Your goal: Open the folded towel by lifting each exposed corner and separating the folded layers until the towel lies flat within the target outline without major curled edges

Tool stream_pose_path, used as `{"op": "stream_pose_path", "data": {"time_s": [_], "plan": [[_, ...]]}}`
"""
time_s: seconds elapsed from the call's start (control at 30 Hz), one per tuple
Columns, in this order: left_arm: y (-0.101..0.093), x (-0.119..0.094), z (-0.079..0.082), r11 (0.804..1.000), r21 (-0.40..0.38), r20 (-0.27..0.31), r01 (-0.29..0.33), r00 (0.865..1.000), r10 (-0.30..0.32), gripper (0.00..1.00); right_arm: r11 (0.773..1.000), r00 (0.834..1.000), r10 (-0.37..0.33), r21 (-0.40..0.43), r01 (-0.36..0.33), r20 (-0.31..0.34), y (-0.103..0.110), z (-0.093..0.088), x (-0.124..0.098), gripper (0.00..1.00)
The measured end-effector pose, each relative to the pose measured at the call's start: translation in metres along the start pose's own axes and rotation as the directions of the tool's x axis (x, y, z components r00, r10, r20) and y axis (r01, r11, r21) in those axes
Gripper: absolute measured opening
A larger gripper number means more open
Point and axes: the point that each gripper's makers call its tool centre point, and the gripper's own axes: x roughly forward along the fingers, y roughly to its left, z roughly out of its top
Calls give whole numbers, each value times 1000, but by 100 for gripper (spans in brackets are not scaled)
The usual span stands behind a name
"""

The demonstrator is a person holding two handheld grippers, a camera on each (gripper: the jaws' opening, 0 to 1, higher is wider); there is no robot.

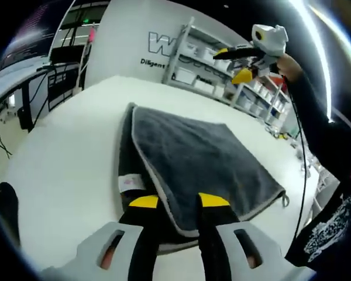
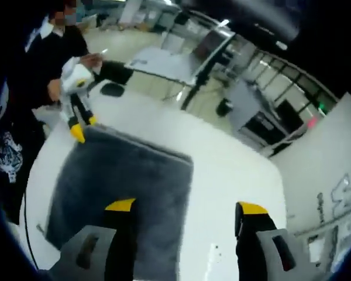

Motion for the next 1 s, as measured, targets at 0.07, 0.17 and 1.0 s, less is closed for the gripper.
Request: {"op": "stream_pose_path", "data": {"time_s": [0.07,0.17,1.0], "plan": [[0,-1,1,1000,14,7,-4,1000,4,15,999,999,41,-28,-42,-32,1,-1,6,51],[-5,-2,1,1000,9,3,26,1000,-26,12,994,993,105,-34,-106,-52,5,2,19,53],[7,6,-9,986,-148,36,80,996,-76,3,963,948,268,46,-264,-173,-22,-8,137,33]]}}
